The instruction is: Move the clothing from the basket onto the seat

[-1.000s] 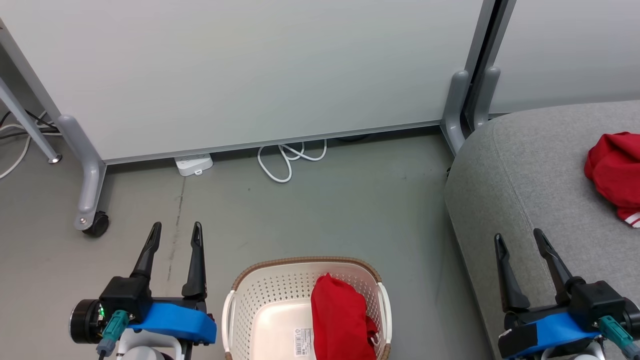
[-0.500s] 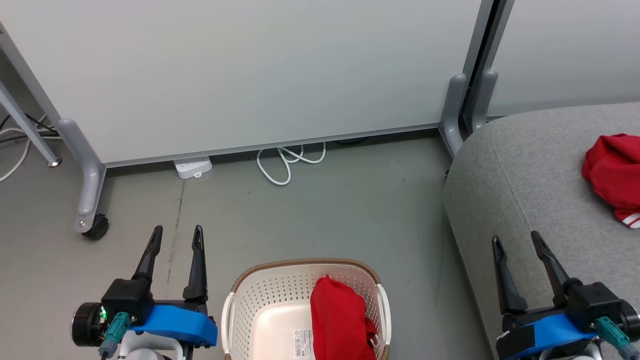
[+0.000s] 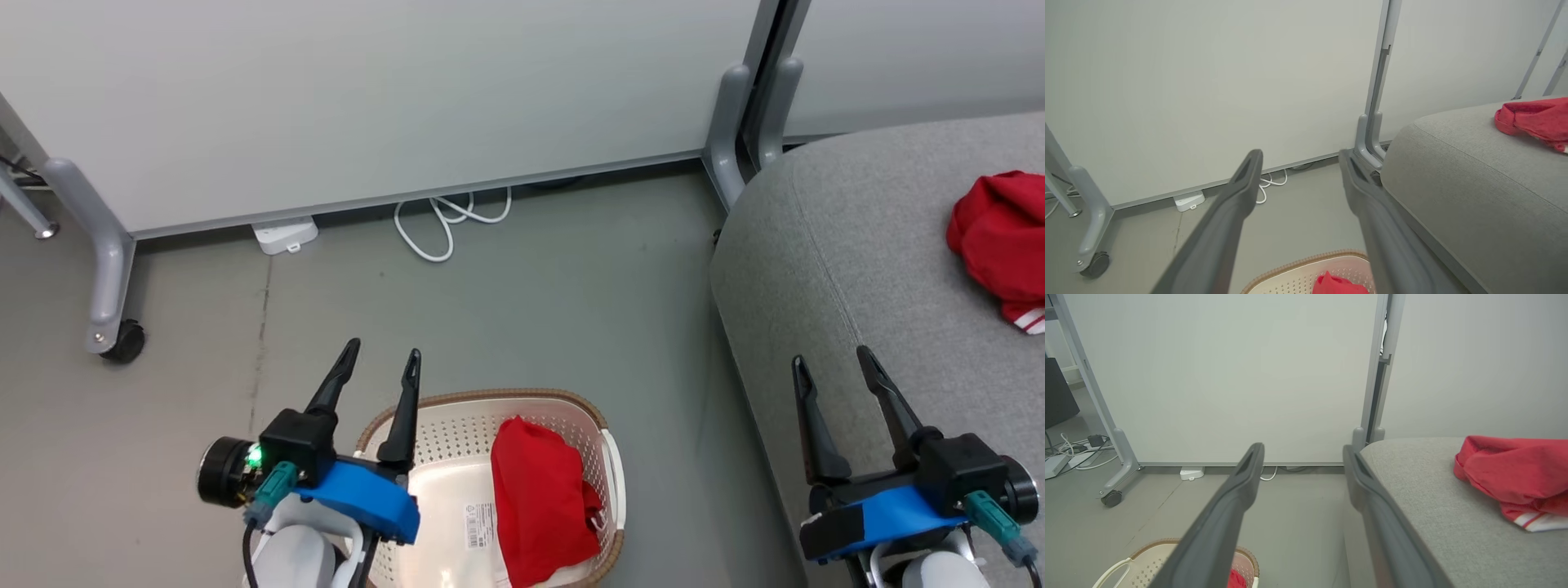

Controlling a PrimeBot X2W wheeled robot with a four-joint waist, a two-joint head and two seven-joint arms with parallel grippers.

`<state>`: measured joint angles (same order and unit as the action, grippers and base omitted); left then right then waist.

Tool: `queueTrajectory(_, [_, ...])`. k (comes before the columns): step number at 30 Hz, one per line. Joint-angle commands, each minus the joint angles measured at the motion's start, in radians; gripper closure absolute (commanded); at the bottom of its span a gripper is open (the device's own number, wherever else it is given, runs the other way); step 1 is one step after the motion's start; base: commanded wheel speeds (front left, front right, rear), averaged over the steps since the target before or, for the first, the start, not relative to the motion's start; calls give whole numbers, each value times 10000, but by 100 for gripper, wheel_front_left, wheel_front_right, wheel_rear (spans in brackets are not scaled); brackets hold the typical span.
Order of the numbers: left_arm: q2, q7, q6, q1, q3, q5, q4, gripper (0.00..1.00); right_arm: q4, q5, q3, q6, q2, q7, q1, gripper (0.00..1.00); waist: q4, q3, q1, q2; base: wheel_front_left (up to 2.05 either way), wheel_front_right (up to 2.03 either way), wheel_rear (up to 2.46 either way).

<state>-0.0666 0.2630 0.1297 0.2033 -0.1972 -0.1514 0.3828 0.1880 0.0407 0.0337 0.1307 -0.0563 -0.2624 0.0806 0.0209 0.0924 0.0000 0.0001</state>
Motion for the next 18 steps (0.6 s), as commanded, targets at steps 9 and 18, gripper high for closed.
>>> queueTrajectory(9, [-453, 28, 14, 1692, -1737, -468, 1542, 0, -219, -39, -179, 1, 10, -38, 939, 0, -861, 1622, 0, -1, 0, 0, 0])
queueTrajectory(18, [-892, 28, 13, 3124, -3325, -1044, 3290, 0, -442, -28, -310, 1, 48, -38, 1710, 0, -1414, 3061, 0, -1, 0, 0, 0])
